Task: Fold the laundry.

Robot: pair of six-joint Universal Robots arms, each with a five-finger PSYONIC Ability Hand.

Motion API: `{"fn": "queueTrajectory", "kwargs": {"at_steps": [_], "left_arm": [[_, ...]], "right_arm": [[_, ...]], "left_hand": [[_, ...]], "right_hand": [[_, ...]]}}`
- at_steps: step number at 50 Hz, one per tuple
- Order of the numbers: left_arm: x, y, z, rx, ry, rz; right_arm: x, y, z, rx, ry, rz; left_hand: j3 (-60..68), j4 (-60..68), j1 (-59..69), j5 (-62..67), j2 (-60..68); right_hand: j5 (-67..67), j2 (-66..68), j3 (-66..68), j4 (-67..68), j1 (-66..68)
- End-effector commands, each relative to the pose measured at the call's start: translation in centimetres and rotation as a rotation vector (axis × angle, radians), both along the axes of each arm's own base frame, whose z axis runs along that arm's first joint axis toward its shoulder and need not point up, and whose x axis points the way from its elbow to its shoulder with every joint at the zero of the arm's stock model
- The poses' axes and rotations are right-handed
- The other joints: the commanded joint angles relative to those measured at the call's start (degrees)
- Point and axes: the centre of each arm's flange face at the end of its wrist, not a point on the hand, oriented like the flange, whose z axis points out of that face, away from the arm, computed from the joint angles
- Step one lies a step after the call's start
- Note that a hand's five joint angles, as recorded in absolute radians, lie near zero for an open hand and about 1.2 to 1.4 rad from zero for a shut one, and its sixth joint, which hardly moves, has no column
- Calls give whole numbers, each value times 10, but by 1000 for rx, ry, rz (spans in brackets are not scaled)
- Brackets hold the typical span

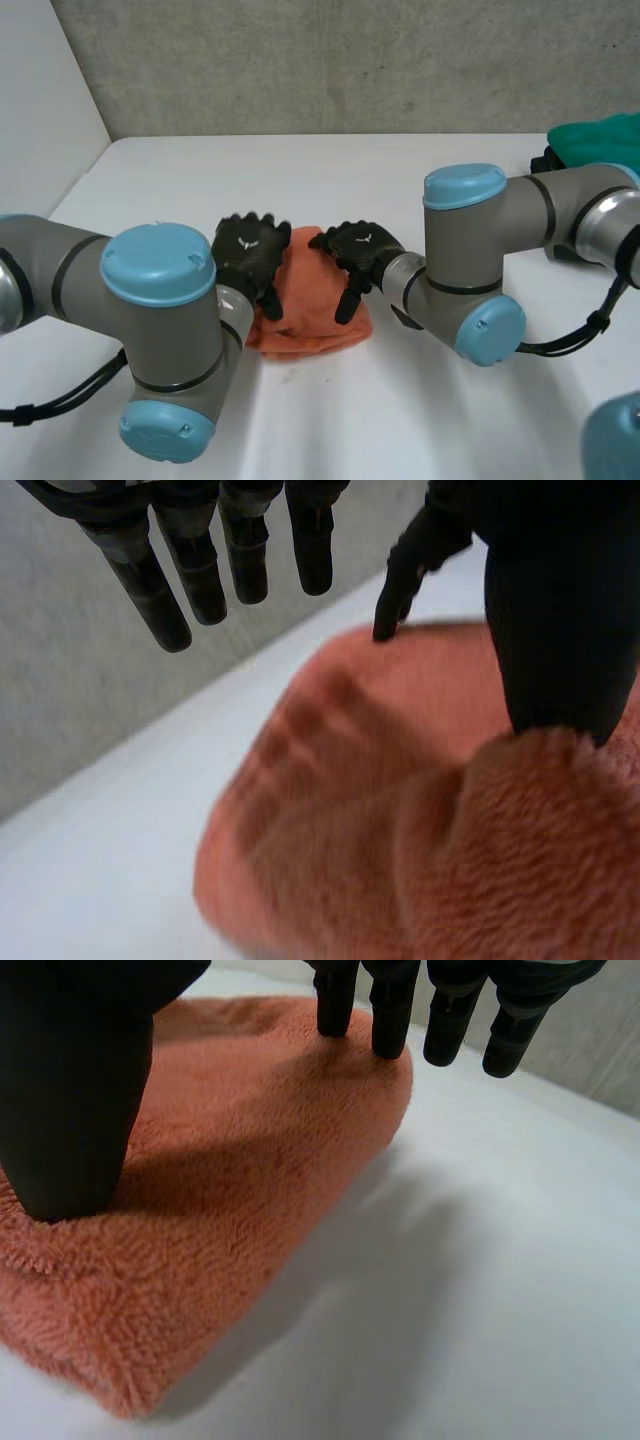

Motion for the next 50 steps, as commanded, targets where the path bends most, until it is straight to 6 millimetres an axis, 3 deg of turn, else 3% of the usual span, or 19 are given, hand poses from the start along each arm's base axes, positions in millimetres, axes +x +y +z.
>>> {"fn": "queueTrajectory", "kwargs": {"at_steps": [1, 8, 11, 15, 20, 22, 27, 31, 35, 50], "left_arm": [[24, 2, -25, 113, -91, 45], [33, -4, -25, 114, -100, 67], [31, -9, -10, 75, -70, 58], [23, -14, 21, -3, 3, -1], [10, -17, 56, -86, 88, -111], [5, -19, 71, -117, 121, -173], [-6, -22, 94, -160, 174, -337], [-15, -16, 106, -165, 199, -482], [-20, -9, 109, -154, 197, -545], [-25, -5, 105, -139, 199, -562]], "right_arm": [[2, -10, -17, -40, 91, 24], [-2, -14, -7, -159, 184, 42], [-6, -11, 17, -211, 174, 32], [-10, -4, 33, -282, 133, 22], [-19, 13, 41, -392, 116, 28], [-23, 23, 37, -404, 133, 46], [-22, 70, 8, -374, 167, 149], [-21, 83, -9, -364, 153, 180], [-15, 81, -29, -381, 118, 189], [9, 50, -47, -497, 52, 153]], "left_hand": [[11, 12, 8, 14, 11], [5, 7, 3, 9, 6], [4, 5, 1, 7, 4], [4, 5, 1, 7, 4], [-1, 0, -4, 2, -1], [-1, 0, -4, 2, -1], [-1, 0, -4, 2, -1], [-1, 0, -4, 2, -1], [-3, -2, -5, 1, -3], [-3, -2, -5, 1, -3]], "right_hand": [[-28, -23, -20, -21, -28], [-28, -23, -20, -21, -28], [-28, -23, -20, -21, -28], [-28, -23, -20, -21, -28], [-28, -23, -20, -21, -28], [-28, -23, -20, -21, -28], [-28, -23, -20, -21, -28], [-28, -23, -20, -21, -28], [-28, -23, -20, -21, -28], [-28, -23, -20, -21, -28]]}}
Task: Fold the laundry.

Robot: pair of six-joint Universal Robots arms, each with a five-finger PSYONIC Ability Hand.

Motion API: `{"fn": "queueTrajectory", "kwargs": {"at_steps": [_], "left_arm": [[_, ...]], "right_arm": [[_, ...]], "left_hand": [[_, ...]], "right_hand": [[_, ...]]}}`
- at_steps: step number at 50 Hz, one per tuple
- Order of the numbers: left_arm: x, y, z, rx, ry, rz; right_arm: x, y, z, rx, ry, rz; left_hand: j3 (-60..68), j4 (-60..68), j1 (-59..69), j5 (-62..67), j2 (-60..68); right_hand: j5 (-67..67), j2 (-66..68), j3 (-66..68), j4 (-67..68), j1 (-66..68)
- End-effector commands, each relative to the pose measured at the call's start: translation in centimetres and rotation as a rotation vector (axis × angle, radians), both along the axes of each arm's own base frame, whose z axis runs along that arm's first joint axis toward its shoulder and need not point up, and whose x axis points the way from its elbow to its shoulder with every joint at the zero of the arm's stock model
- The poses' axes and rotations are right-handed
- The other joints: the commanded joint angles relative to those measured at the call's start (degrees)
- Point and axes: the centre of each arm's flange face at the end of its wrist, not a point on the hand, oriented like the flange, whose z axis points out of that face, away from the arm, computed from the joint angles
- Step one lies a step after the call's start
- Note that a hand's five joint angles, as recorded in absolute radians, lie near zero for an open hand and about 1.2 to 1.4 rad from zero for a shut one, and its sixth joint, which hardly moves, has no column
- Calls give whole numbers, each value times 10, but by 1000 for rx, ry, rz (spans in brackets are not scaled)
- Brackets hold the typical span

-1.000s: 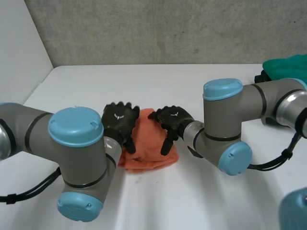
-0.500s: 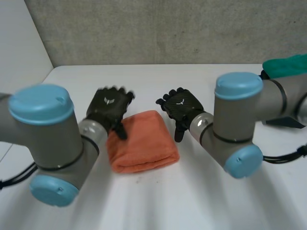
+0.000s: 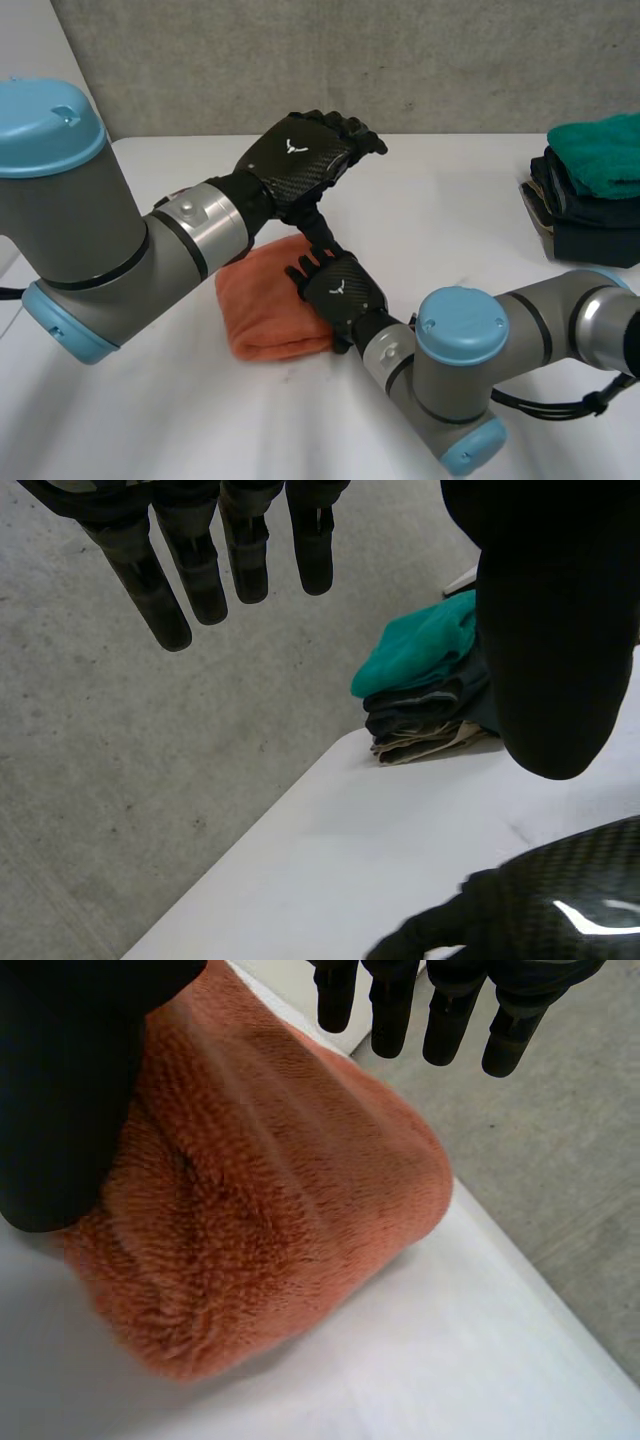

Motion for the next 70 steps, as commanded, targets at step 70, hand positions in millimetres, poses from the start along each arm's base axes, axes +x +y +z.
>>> {"fn": "queueTrajectory", "kwargs": {"at_steps": [70], "left_arm": [[7, -8, -9, 30, -10, 30]], "right_arm": [[34, -40, 1, -65, -15, 19]], "left_hand": [[-3, 1, -5, 4, -2]], "right_hand": [[675, 681, 680, 679, 690]]}}
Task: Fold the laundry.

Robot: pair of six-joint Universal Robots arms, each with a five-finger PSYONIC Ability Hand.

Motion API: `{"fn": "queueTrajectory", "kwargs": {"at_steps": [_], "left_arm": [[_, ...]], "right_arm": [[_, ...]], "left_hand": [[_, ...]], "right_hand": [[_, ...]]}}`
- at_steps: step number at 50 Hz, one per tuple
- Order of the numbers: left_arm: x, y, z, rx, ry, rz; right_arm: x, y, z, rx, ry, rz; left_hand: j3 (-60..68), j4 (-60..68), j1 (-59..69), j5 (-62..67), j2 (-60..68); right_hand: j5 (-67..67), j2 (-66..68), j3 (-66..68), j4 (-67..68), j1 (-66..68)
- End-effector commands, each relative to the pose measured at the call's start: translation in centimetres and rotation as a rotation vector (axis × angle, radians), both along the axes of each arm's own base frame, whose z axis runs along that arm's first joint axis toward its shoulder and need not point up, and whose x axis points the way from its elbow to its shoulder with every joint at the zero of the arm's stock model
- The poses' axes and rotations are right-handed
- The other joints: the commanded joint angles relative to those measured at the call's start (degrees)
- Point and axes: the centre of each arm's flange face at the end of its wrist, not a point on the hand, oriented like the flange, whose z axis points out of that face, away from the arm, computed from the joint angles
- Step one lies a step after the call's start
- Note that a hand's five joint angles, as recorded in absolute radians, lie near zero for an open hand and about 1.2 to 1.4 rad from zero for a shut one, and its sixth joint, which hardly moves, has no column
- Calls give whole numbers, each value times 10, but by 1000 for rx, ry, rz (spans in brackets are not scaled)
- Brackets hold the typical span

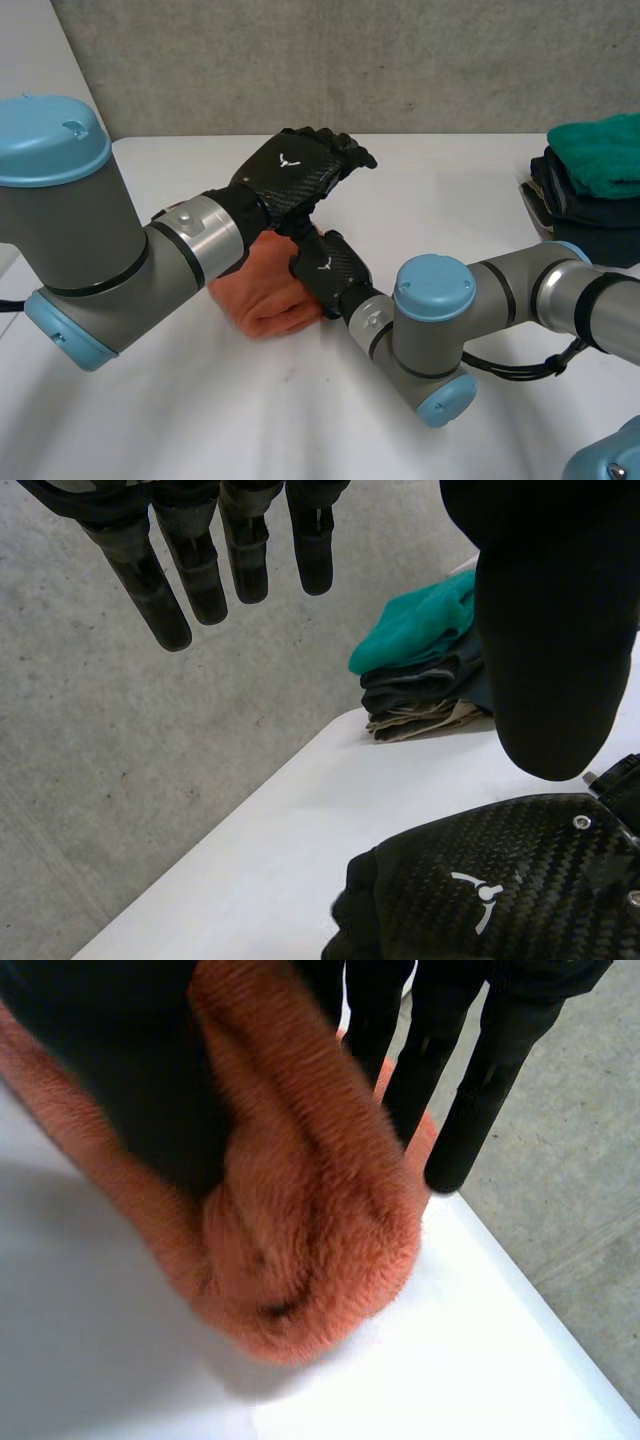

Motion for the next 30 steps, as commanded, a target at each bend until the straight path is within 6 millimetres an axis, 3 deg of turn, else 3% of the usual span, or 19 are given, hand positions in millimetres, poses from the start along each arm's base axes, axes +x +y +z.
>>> {"fn": "queueTrajectory", "kwargs": {"at_steps": [1, 4, 8, 10, 13, 14, 17, 18, 23, 25, 30], "left_arm": [[1, -4, 4, -15, 9, 9], [4, -9, 10, -27, 19, 23], [6, -13, 20, -51, 36, 33], [8, -14, 30, -79, 52, 41], [16, -17, 50, -115, 86, 74], [18, -17, 54, -119, 95, 83], [23, -21, 66, -132, 136, 116], [24, -22, 69, -135, 146, 122], [26, -20, 81, -142, 194, 125], [25, -19, 81, -141, 195, 124], [24, -16, 77, -126, 191, 117]], "right_arm": [[8, -11, 10, -41, -33, -15], [11, -13, 25, -64, -69, -11], [10, -32, 80, -179, -205, -41], [-4, -56, 109, -250, -292, -94], [-17, -74, 135, -320, -364, -140], [-26, -85, 155, -376, -414, -173], [-45, -104, 180, -458, -464, -240], [-62, -121, 194, -504, -483, -292], [-117, -162, 227, -609, -503, -427], [-135, -173, 232, -631, -496, -464], [-207, -212, 231, -677, -443, -605]], "left_hand": [[-3, 1, -5, 4, -2], [-3, 1, -5, 4, -2], [-3, 1, -5, 4, -2], [-1, 3, -4, 6, 0], [-1, 3, -4, 6, 0], [-1, 3, -4, 6, 0], [-1, 3, -4, 6, 0], [-1, 3, -4, 6, 0], [-3, 1, -5, 4, -2], [-3, 1, -5, 4, -2], [-3, 1, -5, 4, -2]], "right_hand": [[239, 216, 217, 217, 246], [239, 216, 217, 217, 246], [239, 216, 217, 217, 246], [239, 216, 217, 217, 246], [239, 216, 217, 217, 246], [239, 216, 217, 217, 246], [239, 216, 217, 217, 246], [239, 216, 217, 217, 246], [239, 216, 217, 217, 246], [239, 216, 217, 217, 246], [239, 216, 217, 217, 246]]}}
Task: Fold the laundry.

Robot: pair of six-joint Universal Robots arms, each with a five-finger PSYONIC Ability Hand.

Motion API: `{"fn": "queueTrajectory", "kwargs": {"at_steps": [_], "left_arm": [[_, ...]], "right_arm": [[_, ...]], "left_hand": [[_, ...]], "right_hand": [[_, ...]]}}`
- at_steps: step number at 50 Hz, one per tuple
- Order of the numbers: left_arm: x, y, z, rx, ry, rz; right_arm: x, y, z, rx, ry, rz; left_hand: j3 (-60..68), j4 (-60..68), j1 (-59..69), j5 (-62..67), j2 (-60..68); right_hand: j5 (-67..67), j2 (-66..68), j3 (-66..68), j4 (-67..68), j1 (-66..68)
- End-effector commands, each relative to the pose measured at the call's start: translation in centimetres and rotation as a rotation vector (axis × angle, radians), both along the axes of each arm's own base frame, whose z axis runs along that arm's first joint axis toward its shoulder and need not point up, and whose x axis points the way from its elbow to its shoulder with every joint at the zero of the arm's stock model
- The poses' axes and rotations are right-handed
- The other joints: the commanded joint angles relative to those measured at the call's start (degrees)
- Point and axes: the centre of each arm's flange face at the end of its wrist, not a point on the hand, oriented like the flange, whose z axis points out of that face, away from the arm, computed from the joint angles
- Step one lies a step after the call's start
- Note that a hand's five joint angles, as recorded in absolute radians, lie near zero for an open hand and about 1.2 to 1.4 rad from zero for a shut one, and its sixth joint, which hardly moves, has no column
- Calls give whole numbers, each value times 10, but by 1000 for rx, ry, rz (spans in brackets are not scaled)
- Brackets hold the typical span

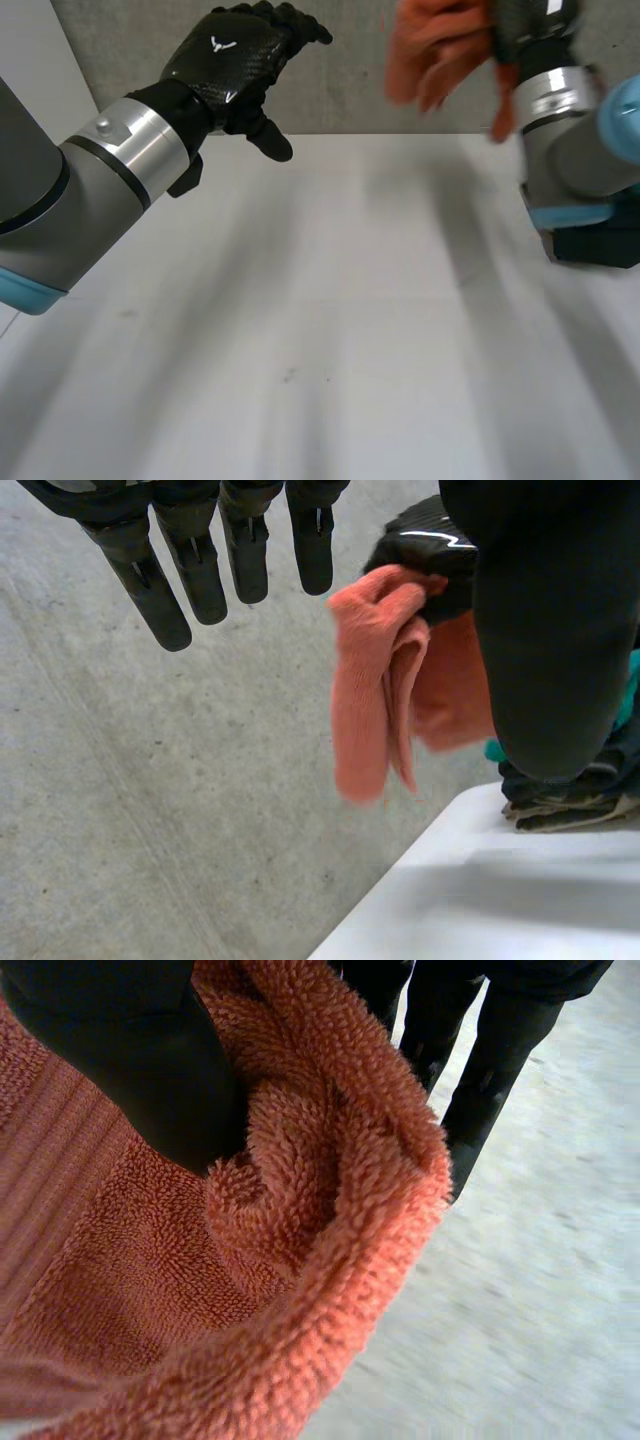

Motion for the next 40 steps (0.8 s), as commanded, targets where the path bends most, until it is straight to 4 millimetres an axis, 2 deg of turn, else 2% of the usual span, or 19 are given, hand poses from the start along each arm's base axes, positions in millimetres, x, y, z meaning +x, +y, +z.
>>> {"fn": "queueTrajectory", "kwargs": {"at_steps": [1, 3, 4, 5, 6, 7, 10, 11, 14, 15, 18, 22, 25, 28, 29, 30, 31, 37, 40], "left_arm": [[-3, 6, -6, 23, -3, -15], [-3, 7, -7, 27, -3, -18], [-3, 7, -9, 32, -6, -18], [-4, 8, -12, 39, -10, -21], [-5, 9, -13, 43, -12, -24], [-6, 11, -14, 46, -14, -29], [-9, 15, -21, 62, -25, -44], [-10, 16, -22, 65, -28, -47], [-12, 20, -28, 79, -37, -57], [-13, 20, -29, 81, -39, -59], [-14, 23, -33, 92, -47, -66], [-15, 29, -36, 98, -52, -81], [-17, 34, -34, 96, -52, -95], [-21, 40, -34, 96, -53, -115], [-22, 42, -34, 96, -53, -120], [-23, 44, -35, 98, -55, -126], [-25, 47, -35, 98, -56, -136], [-28, 56, -32, 87, -55, -179], [-27, 59, -29, 84, -52, -190]], "right_arm": [[-93, -50, 1, -6, 11, -199], [-110, -57, -5, 11, 15, -224], [-128, -65, -15, 36, 25, -243], [-138, -70, -23, 53, 33, -249], [-147, -74, -34, 78, 41, -254], [-165, -81, -54, 127, 60, -262], [-191, -87, -83, 196, 84, -288], [-207, -87, -101, 245, 98, -311], [-226, -83, -124, 312, 112, -336], [-239, -78, -136, 351, 120, -363], [-252, -68, -153, 405, 152, -378], [-248, -61, -163, 425, 191, -327], [-247, -61, -158, 415, 185, -314], [-246, -59, -143, 385, 185, -319], [-245, -58, -137, 375, 185, -317], [-244, -56, -132, 368, 188, -317], [-242, -55, -130, 365, 188, -316], [-243, -52, -127, 376, 172, -342], [-245, -49, -130, 409, 160, -364]], "left_hand": [[-3, 1, -5, 4, -2], [-3, 1, -5, 4, -2], [-3, 1, -5, 4, -2], [-3, 1, -5, 4, -2], [-3, 1, -5, 4, -2], [-3, 1, -5, 4, -2], [-3, 1, -5, 4, -2], [-3, 1, -5, 4, -2], [-3, 1, -5, 4, -2], [-3, 1, -5, 4, -2], [-3, 1, -5, 4, -2], [-6, -2, -9, 1, -5], [-6, -2, -9, 1, -5], [-6, -2, -9, 1, -5], [-6, -2, -9, 1, -5], [-8, -4, -10, -1, -7], [-8, -4, -10, -1, -7], [-8, -4, -10, -1, -7], [-10, -6, -12, -3, -8]], "right_hand": [[161, 142, 129, 114, 213], [161, 142, 129, 114, 213], [161, 142, 129, 114, 213], [161, 142, 129, 114, 213], [161, 142, 129, 114, 213], [161, 142, 129, 114, 213], [161, 142, 129, 114, 213], [161, 142, 129, 114, 213], [161, 142, 129, 114, 213], [161, 142, 129, 114, 213], [161, 142, 129, 114, 213], [161, 142, 129, 114, 213], [161, 142, 129, 114, 213], [161, 142, 129, 114, 213], [106, 87, 75, 60, 159], [-99, -118, -131, -145, -47], [-204, -223, -236, -251, -152], [-503, -522, -534, -549, -450], [-539, -558, -571, -586, -487]]}}
